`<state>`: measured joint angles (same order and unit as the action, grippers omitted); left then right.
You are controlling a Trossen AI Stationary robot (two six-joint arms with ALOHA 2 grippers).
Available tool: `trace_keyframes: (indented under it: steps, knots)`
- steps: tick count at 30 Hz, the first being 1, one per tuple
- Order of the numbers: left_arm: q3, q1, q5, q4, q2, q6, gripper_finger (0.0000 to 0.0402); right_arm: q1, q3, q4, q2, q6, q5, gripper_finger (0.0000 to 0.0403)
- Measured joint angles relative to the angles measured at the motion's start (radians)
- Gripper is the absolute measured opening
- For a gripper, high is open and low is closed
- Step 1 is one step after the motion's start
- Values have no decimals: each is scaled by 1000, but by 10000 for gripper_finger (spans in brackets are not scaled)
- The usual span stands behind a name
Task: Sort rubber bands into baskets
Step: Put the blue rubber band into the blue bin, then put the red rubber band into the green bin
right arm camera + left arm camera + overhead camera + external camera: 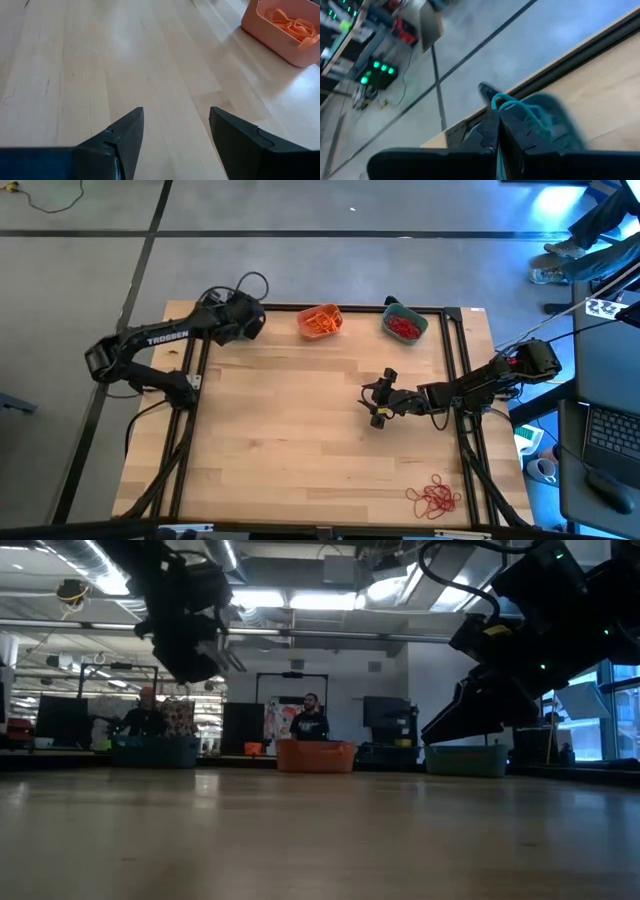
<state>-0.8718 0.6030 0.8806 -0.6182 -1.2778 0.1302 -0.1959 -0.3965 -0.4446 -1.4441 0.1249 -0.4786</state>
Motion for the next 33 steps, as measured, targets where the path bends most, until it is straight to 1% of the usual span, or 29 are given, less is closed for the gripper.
trace_keyframes:
  steps: [5, 10, 12, 15, 18, 21, 26, 29, 33]
  knots:
    - [0, 78, -3, -79, 0, 47, 5, 0, 0, 0, 0, 0, 0, 225]
    - [0, 134, -45, -129, 0, 56, 12, 0, 0, -1, 0, 0, 0, 225]
    - [0, 149, -85, -136, 0, 51, 26, 0, 0, 0, 0, 0, 0, 225]
    - [0, 161, -140, -150, 0, 35, 62, 0, 0, -1, 0, 0, 0, 225]
    - [0, 164, -145, -179, 0, 32, 102, 0, 0, 0, 0, 0, 0, 225]
    - [0, 163, -146, -185, 0, 37, 132, 0, 0, -1, 0, 0, 0, 225]
    - [0, 110, -160, -160, 0, 50, 152, 0, 0, -1, 0, 0, 0, 225]
    - [0, 47, -242, -109, 1, 32, 151, 0, 0, -1, 0, 0, 0, 225]
    - [-1, -69, -354, -19, 1, -14, 148, 0, 0, -1, 0, 0, 0, 225]
